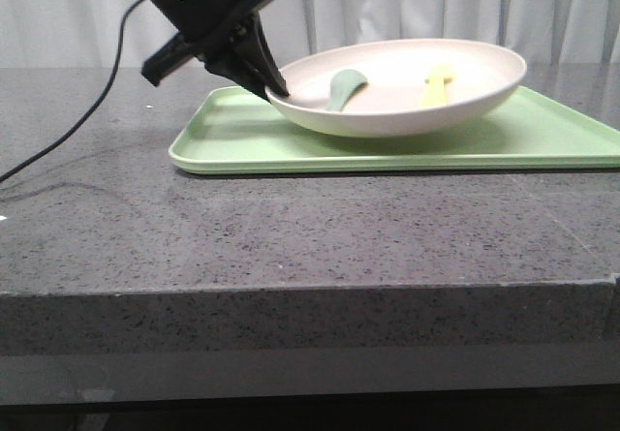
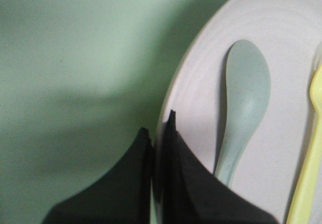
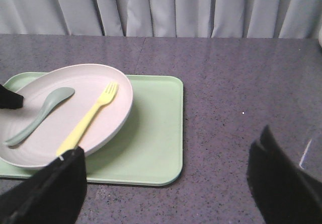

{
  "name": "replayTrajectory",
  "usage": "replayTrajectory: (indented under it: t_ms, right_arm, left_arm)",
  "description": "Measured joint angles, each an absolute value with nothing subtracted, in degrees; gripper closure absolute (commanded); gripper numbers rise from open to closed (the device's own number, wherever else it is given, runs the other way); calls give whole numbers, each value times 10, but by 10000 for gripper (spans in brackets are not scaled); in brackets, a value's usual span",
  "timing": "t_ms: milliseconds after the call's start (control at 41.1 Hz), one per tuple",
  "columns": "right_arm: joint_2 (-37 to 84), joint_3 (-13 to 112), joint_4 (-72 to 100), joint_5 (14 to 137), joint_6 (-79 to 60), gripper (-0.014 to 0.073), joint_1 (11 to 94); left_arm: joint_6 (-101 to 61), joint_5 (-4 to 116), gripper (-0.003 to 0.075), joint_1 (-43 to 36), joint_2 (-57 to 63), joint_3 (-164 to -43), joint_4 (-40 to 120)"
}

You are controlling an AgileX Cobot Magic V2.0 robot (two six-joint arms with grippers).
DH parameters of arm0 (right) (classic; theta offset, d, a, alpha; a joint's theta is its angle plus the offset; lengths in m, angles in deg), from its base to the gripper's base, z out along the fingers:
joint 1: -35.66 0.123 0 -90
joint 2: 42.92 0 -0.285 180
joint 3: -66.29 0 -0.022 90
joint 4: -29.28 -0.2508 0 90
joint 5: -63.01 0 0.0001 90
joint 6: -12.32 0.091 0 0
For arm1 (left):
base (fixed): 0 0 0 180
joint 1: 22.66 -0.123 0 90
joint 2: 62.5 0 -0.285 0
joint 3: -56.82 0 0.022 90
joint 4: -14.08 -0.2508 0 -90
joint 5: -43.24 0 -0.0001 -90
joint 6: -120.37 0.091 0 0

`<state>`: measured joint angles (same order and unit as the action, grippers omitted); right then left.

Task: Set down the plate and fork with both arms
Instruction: 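Lower the plate onto the tray and open the left gripper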

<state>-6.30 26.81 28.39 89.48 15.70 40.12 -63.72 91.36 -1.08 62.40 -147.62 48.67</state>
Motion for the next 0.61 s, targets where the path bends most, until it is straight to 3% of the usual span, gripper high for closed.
replayTrajectory:
  t_ms: [609]
  right_arm:
    - [-63, 268, 284, 895, 157, -62, 401]
  left_arm:
    - [-689, 904, 738, 0, 639, -1490, 425]
